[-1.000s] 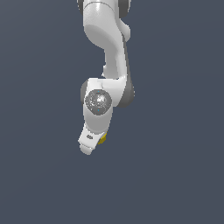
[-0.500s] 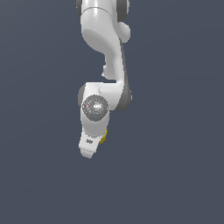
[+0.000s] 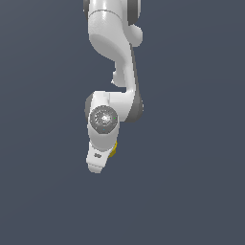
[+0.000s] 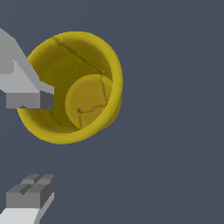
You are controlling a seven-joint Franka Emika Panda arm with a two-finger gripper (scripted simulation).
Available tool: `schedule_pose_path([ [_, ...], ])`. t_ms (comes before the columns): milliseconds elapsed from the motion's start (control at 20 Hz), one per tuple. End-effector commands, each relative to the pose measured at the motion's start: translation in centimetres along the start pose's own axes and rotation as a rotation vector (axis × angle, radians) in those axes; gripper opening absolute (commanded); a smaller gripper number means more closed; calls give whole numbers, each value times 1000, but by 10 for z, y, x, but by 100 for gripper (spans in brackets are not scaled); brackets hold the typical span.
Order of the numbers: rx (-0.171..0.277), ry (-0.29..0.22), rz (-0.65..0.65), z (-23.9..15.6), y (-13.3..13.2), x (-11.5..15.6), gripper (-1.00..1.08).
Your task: Pick up the object and move it to a goal position.
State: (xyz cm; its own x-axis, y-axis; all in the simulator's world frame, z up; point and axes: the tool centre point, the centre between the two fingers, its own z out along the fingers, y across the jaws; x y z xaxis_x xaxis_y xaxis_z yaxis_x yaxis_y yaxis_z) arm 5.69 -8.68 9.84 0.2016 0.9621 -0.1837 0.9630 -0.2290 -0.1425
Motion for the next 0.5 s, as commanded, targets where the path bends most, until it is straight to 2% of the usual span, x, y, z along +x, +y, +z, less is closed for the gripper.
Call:
schedule_pose_path([
  [0, 1, 0, -1, 7, 0, 0, 28],
  [350, 1, 0, -4, 27, -1, 0, 28],
  [400, 1, 0, -4, 27, -1, 0, -100],
  [450, 1, 0, -4, 27, -1, 0, -100],
])
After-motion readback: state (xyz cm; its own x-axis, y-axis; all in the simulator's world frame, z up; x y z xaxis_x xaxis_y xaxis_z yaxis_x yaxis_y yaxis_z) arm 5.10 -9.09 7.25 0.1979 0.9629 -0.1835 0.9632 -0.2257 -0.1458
